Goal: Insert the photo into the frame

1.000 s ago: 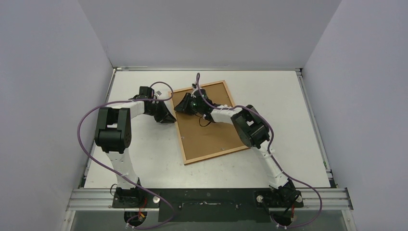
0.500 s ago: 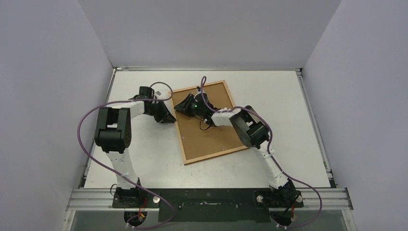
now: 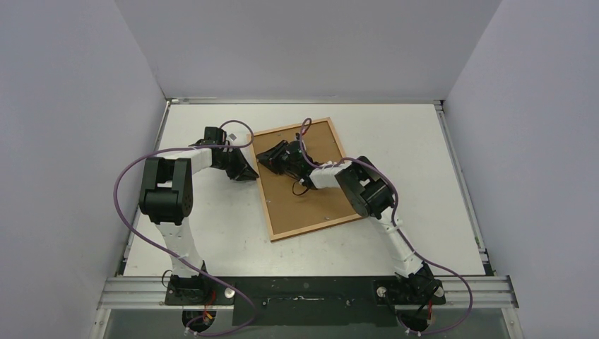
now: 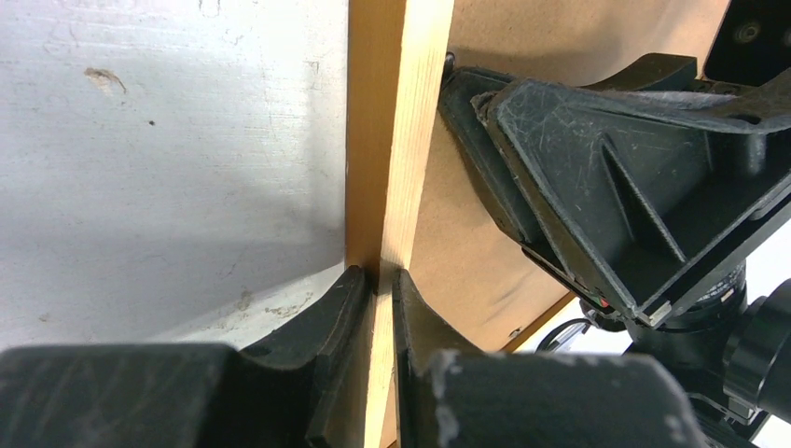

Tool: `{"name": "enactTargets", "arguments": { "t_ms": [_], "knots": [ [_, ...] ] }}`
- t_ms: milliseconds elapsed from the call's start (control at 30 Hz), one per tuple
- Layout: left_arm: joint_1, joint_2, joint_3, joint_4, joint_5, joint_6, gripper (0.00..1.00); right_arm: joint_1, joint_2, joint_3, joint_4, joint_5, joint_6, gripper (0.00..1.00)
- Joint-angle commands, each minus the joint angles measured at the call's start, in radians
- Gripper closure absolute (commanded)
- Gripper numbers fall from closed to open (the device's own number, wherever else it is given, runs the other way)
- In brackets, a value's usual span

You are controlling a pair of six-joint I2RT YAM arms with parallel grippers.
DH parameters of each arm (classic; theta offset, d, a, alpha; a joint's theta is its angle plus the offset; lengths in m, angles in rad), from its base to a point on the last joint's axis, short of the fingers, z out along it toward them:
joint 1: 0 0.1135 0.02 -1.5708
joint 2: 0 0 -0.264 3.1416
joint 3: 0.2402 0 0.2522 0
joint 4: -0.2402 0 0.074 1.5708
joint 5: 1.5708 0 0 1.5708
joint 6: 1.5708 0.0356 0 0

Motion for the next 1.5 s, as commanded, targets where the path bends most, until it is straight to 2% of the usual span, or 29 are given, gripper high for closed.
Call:
{"name": "enactTargets", "arguments": {
  "t_ms": [0, 200, 300, 467, 567, 767, 933, 1067, 1233, 1400, 1467],
  "knots": [
    [-0.031, 0.063, -0.038, 0.001, -0.056, 0.006, 0.91, 0.030, 0.010, -0.001, -0.072, 0.090, 0.045, 0.74],
    [-0.030, 0.064, -0.043, 0.011, -0.047, 0.005, 0.91, 0.046, 0.018, -0.007, -0.079, 0.090, 0.112, 0.73],
    [-0.029, 0.062, -0.039, 0.012, -0.047, 0.005, 0.91, 0.040, -0.024, -0.026, -0.093, 0.109, 0.092, 0.73],
    [-0.011, 0.041, -0.027, 0.014, -0.057, -0.003, 0.89, -0.013, -0.141, 0.012, -0.196, 0.065, -0.103, 0.69],
    [0.008, 0.011, -0.022, 0.032, -0.048, -0.013, 0.83, -0.050, -0.213, 0.062, -0.313, 0.006, -0.205, 0.64],
    [0.030, -0.017, 0.028, 0.033, 0.025, 0.006, 0.68, -0.111, -0.363, 0.081, -0.612, 0.009, -0.392, 0.59],
    [0.030, -0.049, -0.010, 0.097, 0.096, -0.024, 0.57, -0.168, -0.518, 0.027, -0.857, 0.007, -0.613, 0.57],
    [0.025, -0.085, -0.090, 0.171, 0.115, -0.075, 0.49, -0.224, -0.636, -0.054, -0.970, -0.117, -0.788, 0.52],
    [-0.015, -0.100, -0.111, 0.124, 0.059, -0.024, 0.48, -0.231, -0.694, -0.103, -1.235, -0.102, -0.994, 0.48],
    [-0.042, -0.095, -0.124, 0.063, -0.033, -0.007, 0.49, -0.216, -0.726, -0.233, -1.272, -0.111, -1.035, 0.49],
    [-0.045, -0.085, -0.131, 0.040, -0.071, -0.020, 0.56, -0.205, -0.728, -0.272, -1.265, -0.112, -1.028, 0.49]
  ]
}}
